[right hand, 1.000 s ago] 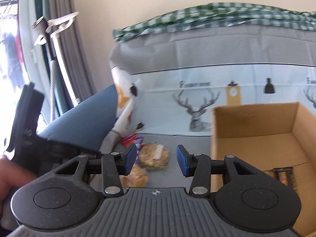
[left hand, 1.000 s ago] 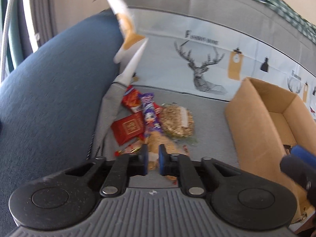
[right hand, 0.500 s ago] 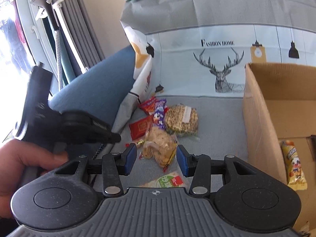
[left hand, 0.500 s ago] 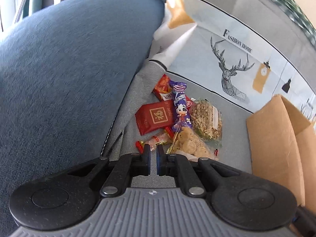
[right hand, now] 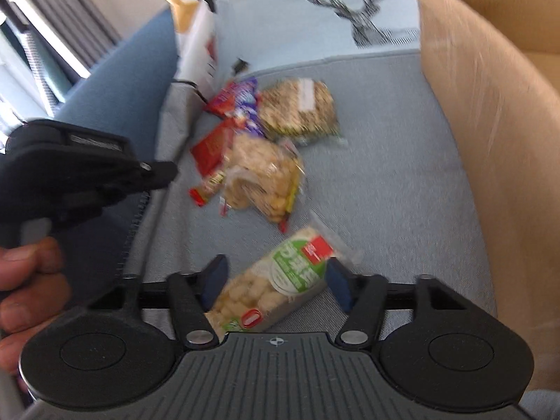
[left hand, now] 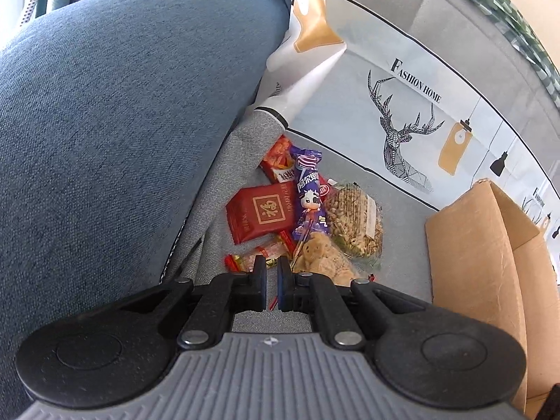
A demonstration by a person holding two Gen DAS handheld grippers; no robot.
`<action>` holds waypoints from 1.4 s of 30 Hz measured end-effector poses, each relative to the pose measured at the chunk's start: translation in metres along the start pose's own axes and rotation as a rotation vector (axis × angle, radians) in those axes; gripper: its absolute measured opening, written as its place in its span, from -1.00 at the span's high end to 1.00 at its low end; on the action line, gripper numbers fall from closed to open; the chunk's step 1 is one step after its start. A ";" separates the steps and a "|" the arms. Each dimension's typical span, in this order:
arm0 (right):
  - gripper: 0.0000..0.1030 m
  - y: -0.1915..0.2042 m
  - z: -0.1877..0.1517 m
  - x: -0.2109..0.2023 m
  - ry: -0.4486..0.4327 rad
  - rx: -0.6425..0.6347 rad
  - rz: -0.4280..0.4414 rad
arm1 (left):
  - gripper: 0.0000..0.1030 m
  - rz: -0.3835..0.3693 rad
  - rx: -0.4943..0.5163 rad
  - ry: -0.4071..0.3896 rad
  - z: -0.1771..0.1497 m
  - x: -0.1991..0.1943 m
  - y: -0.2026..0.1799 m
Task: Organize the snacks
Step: 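Close the right gripper on the green-labelled sachima bag while the left gripper approaches the clear cookie bag, then grasp the clear cookie bag with the left gripper while the right gripper holds the sachima bag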
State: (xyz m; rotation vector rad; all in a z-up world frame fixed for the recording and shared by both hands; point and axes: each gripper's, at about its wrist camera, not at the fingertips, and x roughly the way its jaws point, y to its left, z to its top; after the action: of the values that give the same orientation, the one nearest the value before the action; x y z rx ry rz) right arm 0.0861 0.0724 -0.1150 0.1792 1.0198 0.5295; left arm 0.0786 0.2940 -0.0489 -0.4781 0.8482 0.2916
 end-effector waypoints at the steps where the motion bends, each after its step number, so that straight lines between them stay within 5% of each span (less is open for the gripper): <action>1: -0.34 0.000 -0.001 0.003 0.005 0.006 -0.008 | 0.90 0.000 0.002 0.000 0.000 0.000 0.000; 8: -0.49 0.008 -0.004 0.018 0.031 -0.001 -0.029 | 0.88 0.000 0.023 0.004 -0.001 0.001 -0.003; 18: -0.47 0.017 -0.007 0.021 0.028 -0.101 -0.086 | 0.87 0.007 0.032 0.007 -0.002 0.004 -0.003; 24: -0.25 0.017 -0.009 0.020 0.039 -0.157 -0.109 | 0.86 0.018 0.052 0.009 -0.003 0.006 -0.005; 29: 0.21 0.017 -0.010 0.016 0.057 -0.204 -0.116 | 0.86 0.017 0.057 0.007 -0.003 0.006 -0.008; 42: 0.25 -0.001 -0.002 -0.001 0.043 -0.211 -0.124 | 0.76 -0.024 0.012 0.034 -0.006 0.010 -0.009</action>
State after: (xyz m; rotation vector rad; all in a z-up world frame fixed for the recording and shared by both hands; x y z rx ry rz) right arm 0.0845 0.0709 -0.1162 -0.0827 1.0027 0.5258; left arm 0.0847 0.2836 -0.0574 -0.4832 0.8761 0.2570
